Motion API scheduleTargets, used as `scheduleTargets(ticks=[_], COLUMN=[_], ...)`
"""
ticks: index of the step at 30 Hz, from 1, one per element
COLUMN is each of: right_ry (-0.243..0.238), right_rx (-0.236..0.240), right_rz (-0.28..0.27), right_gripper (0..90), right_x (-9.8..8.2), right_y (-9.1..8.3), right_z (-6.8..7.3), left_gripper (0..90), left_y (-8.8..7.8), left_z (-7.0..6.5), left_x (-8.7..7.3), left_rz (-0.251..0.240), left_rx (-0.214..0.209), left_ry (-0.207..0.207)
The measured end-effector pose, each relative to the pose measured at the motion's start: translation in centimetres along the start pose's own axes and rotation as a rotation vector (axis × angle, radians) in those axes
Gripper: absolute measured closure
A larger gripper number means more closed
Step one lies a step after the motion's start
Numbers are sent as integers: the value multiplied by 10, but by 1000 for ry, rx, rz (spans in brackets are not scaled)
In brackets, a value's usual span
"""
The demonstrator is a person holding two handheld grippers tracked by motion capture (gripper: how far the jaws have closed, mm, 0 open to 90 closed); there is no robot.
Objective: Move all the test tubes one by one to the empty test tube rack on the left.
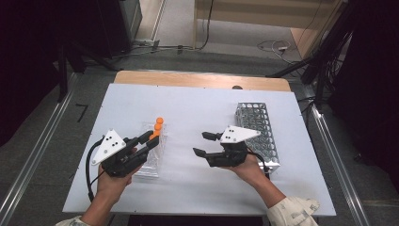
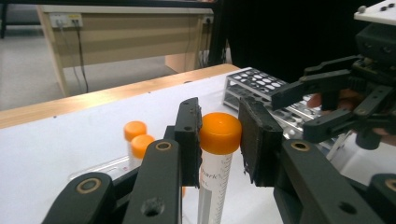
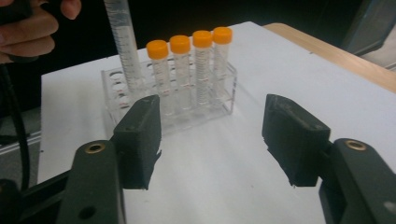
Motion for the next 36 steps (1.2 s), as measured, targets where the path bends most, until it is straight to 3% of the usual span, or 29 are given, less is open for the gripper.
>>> scheduleTargets(ticks=[5,13,25,31,33,36], right_ry=[16,23,17,15,15,22], right_rx=[-36,-52,-55,-54,-55,-60], right_rz=[-19,-29,-28,-32,-31,-29], right_gripper=[308,308,312,315,315,315], right_x=[0,-3,-6,-6,-6,-7], right_y=[-11,-21,-26,-27,-27,-27], right_z=[-7,-9,-9,-9,-10,-11], left_gripper=[703,702,700,695,685,598], left_y=[-4,1,10,12,11,10], left_z=[8,15,11,8,8,9], left_x=[-1,-10,-32,-38,-38,-37], left_rz=[-12,-5,33,29,27,18], left_rx=[30,46,55,67,65,62], left_ry=[-3,-17,16,31,38,26])
Point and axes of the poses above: each handheld gripper's, and its own axes: y roughly forward along the jaws, x roughly out of its top, z roughly to its left, the point moved 4 cm from there along y, roughly forward along the jaws
